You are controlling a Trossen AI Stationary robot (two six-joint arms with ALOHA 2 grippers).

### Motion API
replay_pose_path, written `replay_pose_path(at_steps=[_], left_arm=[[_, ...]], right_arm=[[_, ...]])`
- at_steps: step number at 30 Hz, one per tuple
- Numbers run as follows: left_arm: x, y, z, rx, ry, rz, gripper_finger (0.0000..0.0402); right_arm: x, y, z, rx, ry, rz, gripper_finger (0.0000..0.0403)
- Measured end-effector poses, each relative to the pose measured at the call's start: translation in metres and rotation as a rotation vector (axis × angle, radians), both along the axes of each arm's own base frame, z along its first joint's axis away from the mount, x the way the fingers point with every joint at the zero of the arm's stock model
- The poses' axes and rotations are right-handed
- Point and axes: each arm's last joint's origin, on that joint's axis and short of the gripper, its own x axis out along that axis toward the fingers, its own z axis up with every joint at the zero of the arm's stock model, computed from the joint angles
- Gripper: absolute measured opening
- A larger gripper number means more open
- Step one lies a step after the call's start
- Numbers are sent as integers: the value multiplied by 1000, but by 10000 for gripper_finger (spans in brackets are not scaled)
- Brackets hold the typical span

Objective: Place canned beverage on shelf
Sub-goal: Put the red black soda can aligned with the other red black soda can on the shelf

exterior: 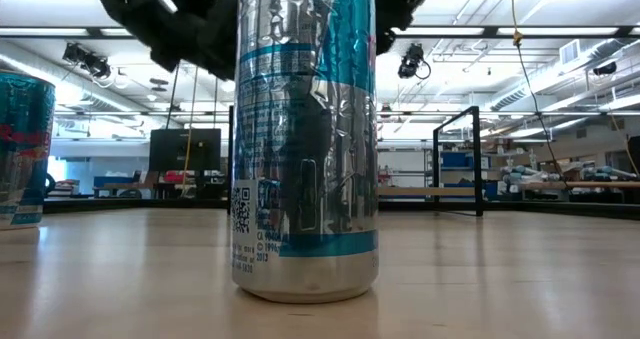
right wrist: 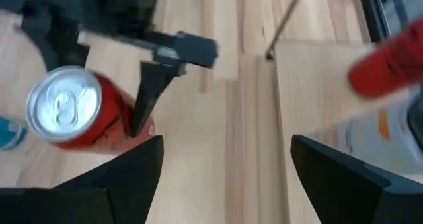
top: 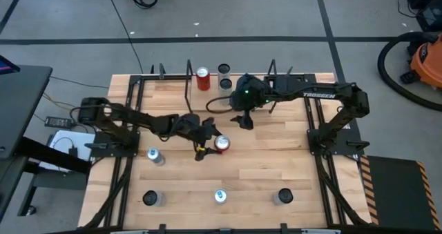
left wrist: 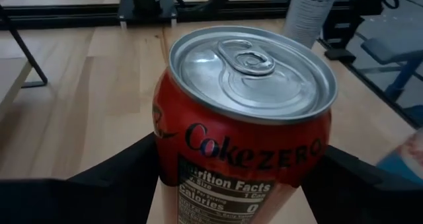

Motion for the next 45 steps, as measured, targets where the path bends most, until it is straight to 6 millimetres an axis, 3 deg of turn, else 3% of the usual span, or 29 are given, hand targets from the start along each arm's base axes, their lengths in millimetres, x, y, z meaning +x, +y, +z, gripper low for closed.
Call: replay_pose_path(at_steps=[8, 18, 26, 38, 45], left_arm=[[-15, 21, 25, -22, -24, -34, 313], [-25, 52, 31, -144, -33, -151, 315], [-28, 65, 30, -110, -33, -127, 315], [-31, 72, 26, -114, -2, -118, 315], [-31, 72, 25, -117, 5, -123, 315]], right_arm=[[13, 8, 10, -5, -181, 182, 339], [17, 13, 16, 65, -265, 277, 339], [43, 20, -15, 36, -199, 292, 339], [58, 21, -36, 65, -172, 300, 339], [58, 24, -35, 72, -173, 296, 322]])
